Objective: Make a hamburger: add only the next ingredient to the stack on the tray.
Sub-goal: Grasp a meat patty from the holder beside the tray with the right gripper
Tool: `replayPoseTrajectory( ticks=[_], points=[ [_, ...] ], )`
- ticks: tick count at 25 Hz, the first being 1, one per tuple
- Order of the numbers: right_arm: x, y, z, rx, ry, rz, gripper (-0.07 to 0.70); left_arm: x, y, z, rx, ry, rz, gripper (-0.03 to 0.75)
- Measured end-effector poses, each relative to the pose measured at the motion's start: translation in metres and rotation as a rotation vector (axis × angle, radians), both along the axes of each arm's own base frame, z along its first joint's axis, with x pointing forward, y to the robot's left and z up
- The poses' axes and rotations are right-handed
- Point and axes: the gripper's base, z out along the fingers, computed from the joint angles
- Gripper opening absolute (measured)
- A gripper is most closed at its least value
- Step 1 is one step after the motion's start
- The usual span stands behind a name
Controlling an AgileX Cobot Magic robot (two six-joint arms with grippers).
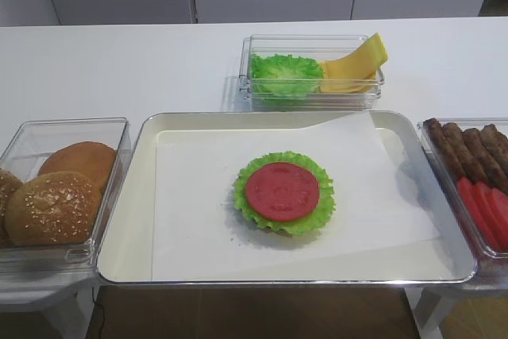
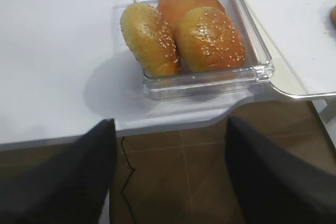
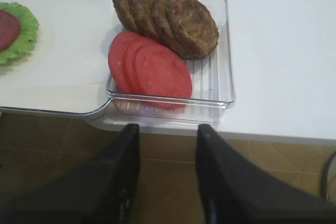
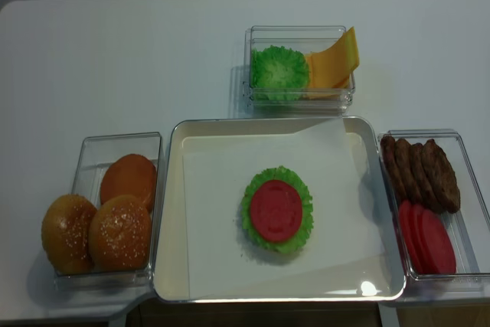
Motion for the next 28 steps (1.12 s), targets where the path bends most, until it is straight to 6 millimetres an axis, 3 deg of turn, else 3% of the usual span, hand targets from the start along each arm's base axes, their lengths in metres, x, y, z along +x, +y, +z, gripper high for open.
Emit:
replayPoseTrajectory(
  ticks=[28],
  points=[
    [0.0, 0.0, 0.0, 0.0, 0.0, 0.0, 0.052, -0.0002, 0.0002, 0.0, 0.0, 0.0, -0.019, 0.477]
  ],
)
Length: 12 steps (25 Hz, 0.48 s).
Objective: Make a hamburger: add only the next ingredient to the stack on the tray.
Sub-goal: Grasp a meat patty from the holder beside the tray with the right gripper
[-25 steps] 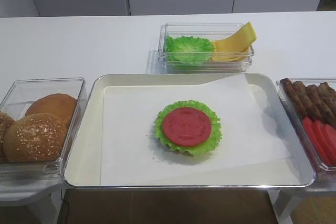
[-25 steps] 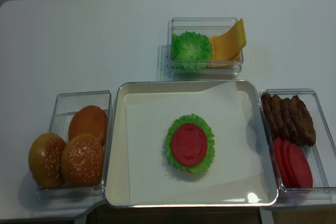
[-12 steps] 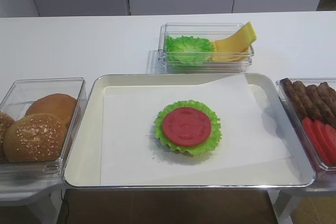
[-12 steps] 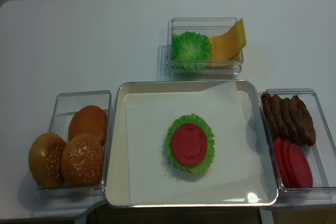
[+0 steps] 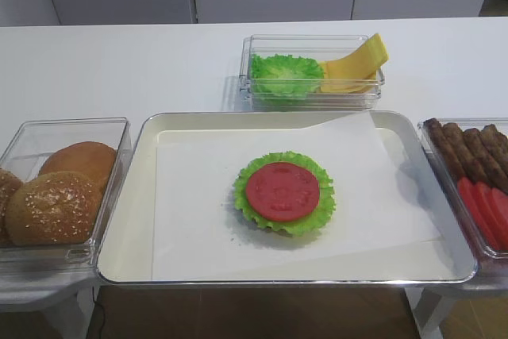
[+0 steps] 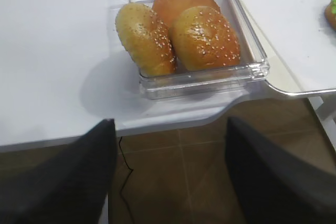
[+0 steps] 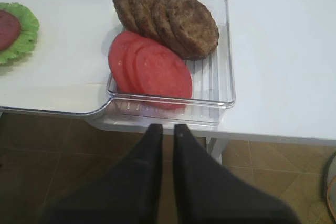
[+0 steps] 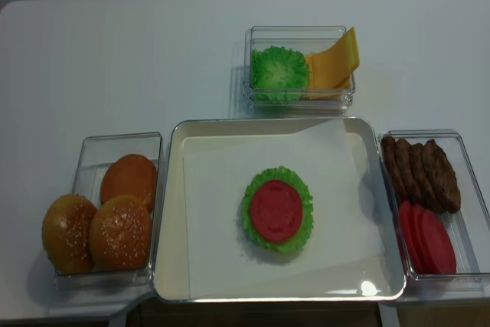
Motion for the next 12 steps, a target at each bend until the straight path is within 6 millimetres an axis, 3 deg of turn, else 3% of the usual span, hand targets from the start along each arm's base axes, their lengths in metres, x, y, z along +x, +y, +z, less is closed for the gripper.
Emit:
replayPoseTrajectory(
  ticks=[8, 12],
  points=[
    [0.0, 0.0, 0.0, 0.0, 0.0, 0.0, 0.002, 0.0, 0.0, 0.0, 0.0, 0.0, 0.0, 0.477],
    [0.0004, 0.0017, 0.0032, 0.021, -0.026, 0.01, 0.072, 0.0, 0.0, 0.0, 0.0, 0.0, 0.0, 0.477]
  ],
)
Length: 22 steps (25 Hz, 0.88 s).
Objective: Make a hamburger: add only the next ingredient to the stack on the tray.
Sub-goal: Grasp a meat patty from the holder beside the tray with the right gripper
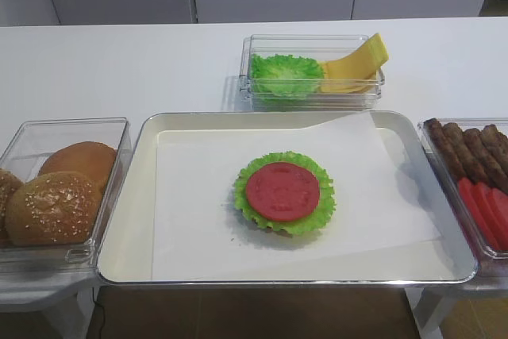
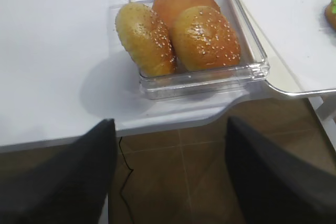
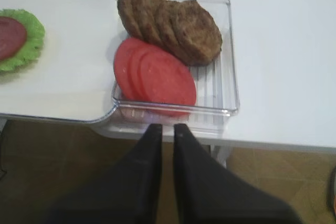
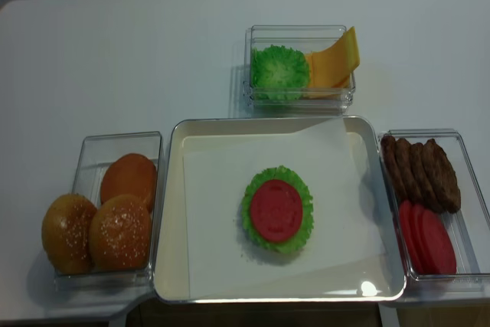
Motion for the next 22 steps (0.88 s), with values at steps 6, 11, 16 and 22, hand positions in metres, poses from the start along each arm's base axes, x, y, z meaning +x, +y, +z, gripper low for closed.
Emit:
replayPoseTrajectory(
  ticks=[6, 11, 16, 22],
  points=[
    [0.001, 0.005, 0.026, 0.089, -0.18, 0.027, 0.29, 0.0, 0.0, 0.0, 0.0, 0.0, 0.0, 0.477],
    [0.021, 0.007, 0.043, 0.069, -0.101, 0.034, 0.319, 0.0, 0.0, 0.0, 0.0, 0.0, 0.0, 0.477],
    [0.051, 0.01, 0.065, 0.071, -0.037, 0.046, 0.412, 0.0, 0.0, 0.0, 0.0, 0.0, 0.0, 0.477],
    [0.094, 0.019, 0.091, 0.176, -0.052, 0.057, 0.494, 0.0, 0.0, 0.0, 0.0, 0.0, 0.0, 0.477]
  ],
)
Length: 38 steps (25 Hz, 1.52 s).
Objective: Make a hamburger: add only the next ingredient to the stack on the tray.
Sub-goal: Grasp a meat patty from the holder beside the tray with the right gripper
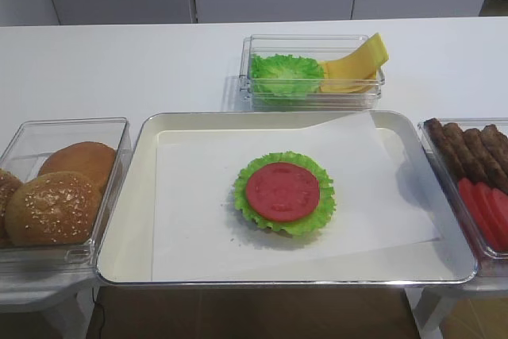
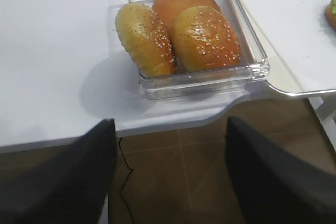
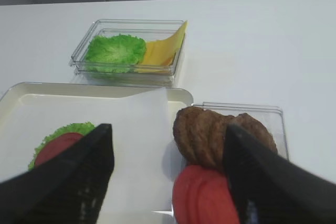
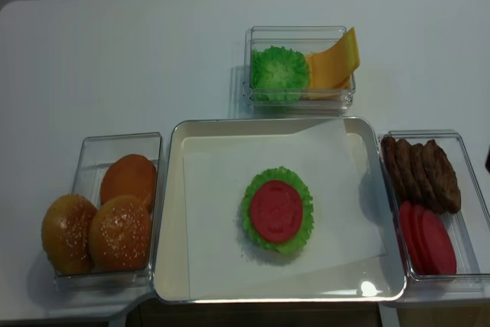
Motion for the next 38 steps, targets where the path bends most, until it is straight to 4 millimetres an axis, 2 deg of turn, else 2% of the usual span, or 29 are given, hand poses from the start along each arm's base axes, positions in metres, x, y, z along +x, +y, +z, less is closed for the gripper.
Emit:
replayPoseTrajectory(
  ticks=[5, 9, 12, 16, 23, 26, 31, 38],
  points=[
    [0.033, 0.006, 0.012, -0.001, 0.063, 0.031, 0.497, 0.0, 0.0, 0.0, 0.0, 0.0, 0.0, 0.477],
    [0.062, 0.016, 0.014, -0.027, 0.149, 0.095, 0.484, 0.0, 0.0, 0.0, 0.0, 0.0, 0.0, 0.477],
    [0.083, 0.026, 0.012, -0.067, 0.214, 0.143, 0.48, 0.0, 0.0, 0.0, 0.0, 0.0, 0.0, 0.477],
    [0.11, 0.039, 0.002, -0.128, 0.318, 0.125, 0.48, 0.0, 0.0, 0.0, 0.0, 0.0, 0.0, 0.477],
    [0.148, 0.068, -0.031, -0.324, 0.508, 0.069, 0.48, 0.0, 0.0, 0.0, 0.0, 0.0, 0.0, 0.477],
    [0.162, 0.079, -0.052, -0.395, 0.602, 0.054, 0.48, 0.0, 0.0, 0.0, 0.0, 0.0, 0.0, 0.477],
    [0.179, 0.086, -0.076, -0.454, 0.689, 0.046, 0.474, 0.0, 0.0, 0.0, 0.0, 0.0, 0.0, 0.477],
    [0.191, 0.087, -0.094, -0.531, 0.723, 0.033, 0.464, 0.0, 0.0, 0.0, 0.0, 0.0, 0.0, 0.477]
  ],
)
